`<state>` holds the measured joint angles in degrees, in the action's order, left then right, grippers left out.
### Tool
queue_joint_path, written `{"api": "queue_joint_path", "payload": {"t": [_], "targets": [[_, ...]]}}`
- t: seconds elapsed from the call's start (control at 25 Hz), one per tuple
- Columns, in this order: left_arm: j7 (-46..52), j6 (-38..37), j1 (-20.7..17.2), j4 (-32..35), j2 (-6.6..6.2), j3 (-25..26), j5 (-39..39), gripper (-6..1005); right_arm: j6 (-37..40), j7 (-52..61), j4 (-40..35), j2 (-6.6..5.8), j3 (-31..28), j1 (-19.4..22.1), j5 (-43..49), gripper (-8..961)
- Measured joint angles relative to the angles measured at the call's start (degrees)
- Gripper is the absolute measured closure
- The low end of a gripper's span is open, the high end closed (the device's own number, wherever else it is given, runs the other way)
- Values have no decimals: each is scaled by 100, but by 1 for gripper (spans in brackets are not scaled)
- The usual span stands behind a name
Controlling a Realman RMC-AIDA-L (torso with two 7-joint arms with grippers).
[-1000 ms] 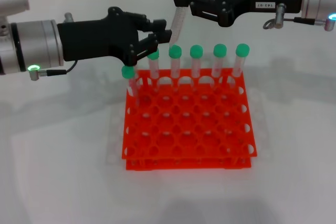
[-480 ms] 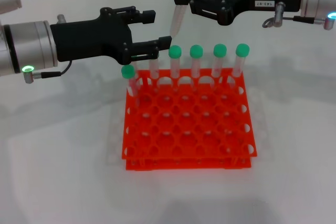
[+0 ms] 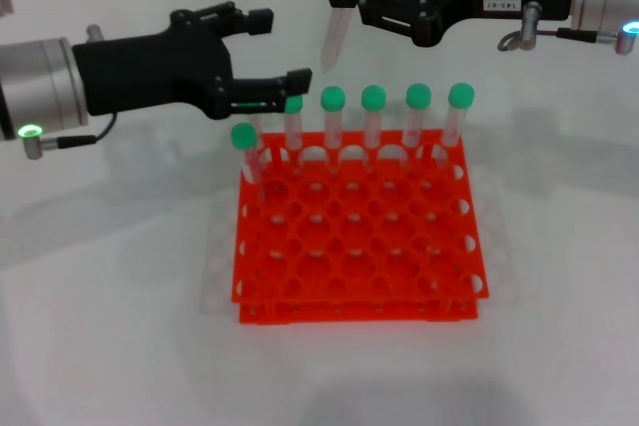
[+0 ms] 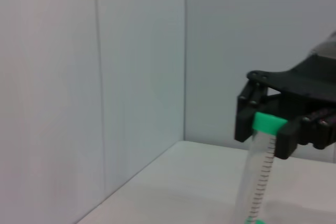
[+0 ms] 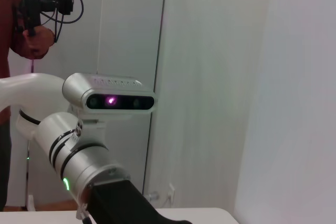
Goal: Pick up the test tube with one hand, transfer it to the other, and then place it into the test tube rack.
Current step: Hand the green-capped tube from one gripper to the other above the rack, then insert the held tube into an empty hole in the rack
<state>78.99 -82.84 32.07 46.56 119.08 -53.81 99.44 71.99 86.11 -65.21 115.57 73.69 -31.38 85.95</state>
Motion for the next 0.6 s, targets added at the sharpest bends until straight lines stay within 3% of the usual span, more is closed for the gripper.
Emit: {"api": "queue_joint_path", "payload": {"t": [0.32,0.6], "targets": [[503,-88,-388,710,-18,19,4,113,0,12,-1,0,-4,24,-5,687],[1238,-603,-1011,1898,-64,27,73,113,15,24,8,0,7,63,-36,687]]}}
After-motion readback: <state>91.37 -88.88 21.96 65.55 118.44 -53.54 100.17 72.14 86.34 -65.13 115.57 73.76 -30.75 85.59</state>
